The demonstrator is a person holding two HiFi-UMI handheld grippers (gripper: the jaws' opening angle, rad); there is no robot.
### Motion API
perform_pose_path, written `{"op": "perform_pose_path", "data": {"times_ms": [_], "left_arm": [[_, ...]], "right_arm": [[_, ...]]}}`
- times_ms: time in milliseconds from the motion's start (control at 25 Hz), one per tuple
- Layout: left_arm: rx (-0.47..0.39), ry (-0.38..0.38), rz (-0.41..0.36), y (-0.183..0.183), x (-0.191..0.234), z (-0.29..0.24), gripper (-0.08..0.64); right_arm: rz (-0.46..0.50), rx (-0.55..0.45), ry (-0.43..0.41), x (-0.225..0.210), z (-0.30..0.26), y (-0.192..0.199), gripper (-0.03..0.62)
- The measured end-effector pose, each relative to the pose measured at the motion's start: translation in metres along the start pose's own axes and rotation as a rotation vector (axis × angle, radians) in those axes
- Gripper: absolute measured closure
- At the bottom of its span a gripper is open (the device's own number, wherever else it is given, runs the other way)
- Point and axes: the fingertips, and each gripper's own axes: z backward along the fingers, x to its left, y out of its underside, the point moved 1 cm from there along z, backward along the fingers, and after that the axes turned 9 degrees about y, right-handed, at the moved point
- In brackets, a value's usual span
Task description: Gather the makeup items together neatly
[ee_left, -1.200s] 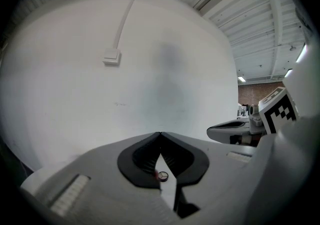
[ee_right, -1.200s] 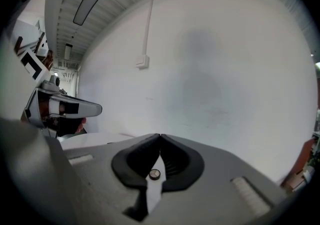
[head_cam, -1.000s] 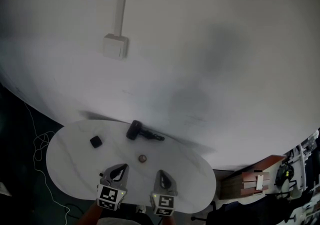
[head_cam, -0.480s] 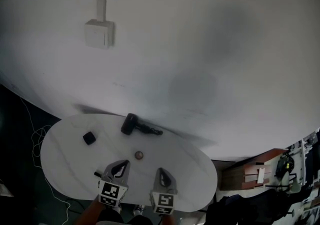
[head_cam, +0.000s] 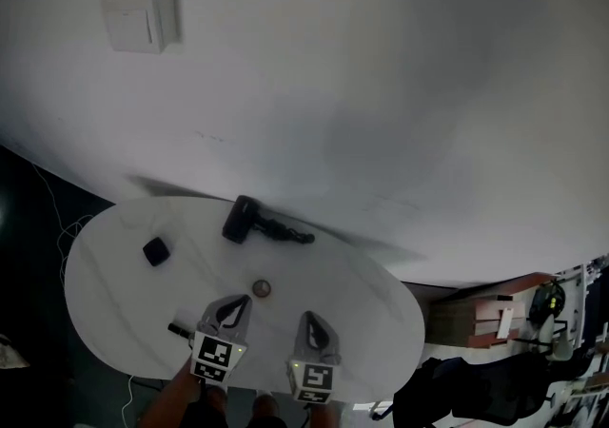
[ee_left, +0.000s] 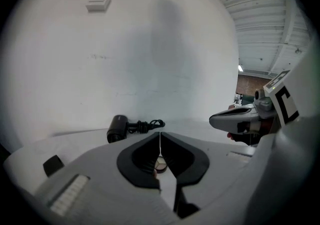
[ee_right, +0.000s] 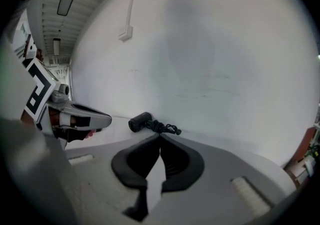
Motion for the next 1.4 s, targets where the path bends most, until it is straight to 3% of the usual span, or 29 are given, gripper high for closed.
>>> {"op": "perform_pose_path", "data": {"times_ms": [80,200,440,1000,1120,1400], "left_arm": [[0.042,0.029,0.013,0.012,-0.001,-0.015,0.545],[0.104,0.069,0.028,0.028,-0.003,-0.037,0.383],[0.248,0.096,0.041,0.065,-0.002,-0.071,0.277],[0.348,0.058,0.016,0.103,0.005,-0.101,0.272],[0.356,0.034,0.009,0.104,0.007,-0.101,0.339],[0.356,0.024,0.008,0.104,0.008,-0.103,0.339]], "right_arm": [[0.000,0.017,0.002,-0.003,-0.007,0.009,0.588],[0.000,0.037,0.001,-0.008,-0.016,0.021,0.588],[-0.006,0.072,-0.003,-0.012,-0.029,0.039,0.588],[-0.025,0.128,-0.026,-0.017,-0.045,0.073,0.588],[-0.028,0.135,-0.027,-0.020,-0.045,0.076,0.588],[-0.028,0.142,-0.027,-0.025,-0.045,0.080,0.588]]}}
